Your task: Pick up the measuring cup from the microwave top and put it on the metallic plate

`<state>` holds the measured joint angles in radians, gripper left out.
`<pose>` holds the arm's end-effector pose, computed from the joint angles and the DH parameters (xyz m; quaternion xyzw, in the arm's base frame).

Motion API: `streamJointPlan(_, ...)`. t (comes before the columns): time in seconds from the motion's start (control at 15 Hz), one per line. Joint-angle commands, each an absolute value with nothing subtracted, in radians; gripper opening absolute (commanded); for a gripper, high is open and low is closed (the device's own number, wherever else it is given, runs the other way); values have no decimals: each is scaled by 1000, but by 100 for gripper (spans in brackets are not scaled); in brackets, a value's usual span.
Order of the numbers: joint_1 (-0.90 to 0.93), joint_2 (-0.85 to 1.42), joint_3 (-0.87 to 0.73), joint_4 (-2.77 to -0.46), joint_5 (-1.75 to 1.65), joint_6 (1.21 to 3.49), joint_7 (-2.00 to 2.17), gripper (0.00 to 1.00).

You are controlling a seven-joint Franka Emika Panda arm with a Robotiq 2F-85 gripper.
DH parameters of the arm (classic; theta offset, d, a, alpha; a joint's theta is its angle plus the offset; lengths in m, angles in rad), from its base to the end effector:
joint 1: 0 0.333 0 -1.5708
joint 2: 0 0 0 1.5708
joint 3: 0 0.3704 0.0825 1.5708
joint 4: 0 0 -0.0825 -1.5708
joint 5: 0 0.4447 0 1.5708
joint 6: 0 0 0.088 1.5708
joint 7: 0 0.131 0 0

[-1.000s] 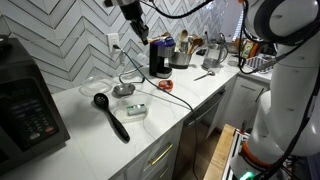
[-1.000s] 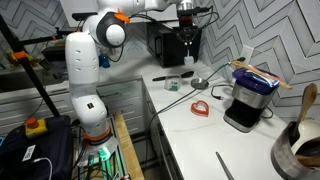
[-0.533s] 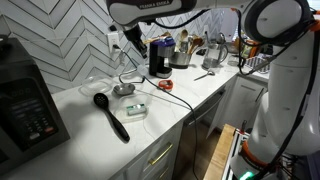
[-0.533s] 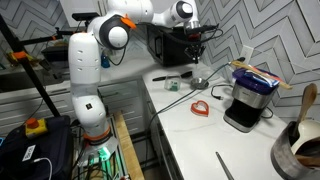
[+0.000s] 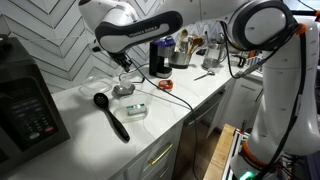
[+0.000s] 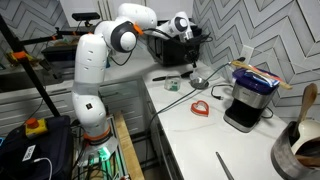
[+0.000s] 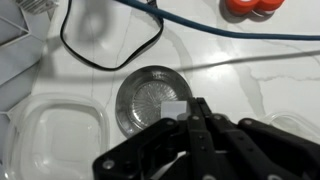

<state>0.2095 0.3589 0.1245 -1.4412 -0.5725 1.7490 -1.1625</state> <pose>0.7270 0.1728 0.5114 0.6709 0.6958 -0.1239 0.2246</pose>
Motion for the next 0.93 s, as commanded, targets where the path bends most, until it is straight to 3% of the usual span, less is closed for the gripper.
streamJointPlan(0.0,198,370,139,-1441,-606,1763,-1342,0)
streamJointPlan(0.87,267,501,117,-1386,-937,1706,-1384,0)
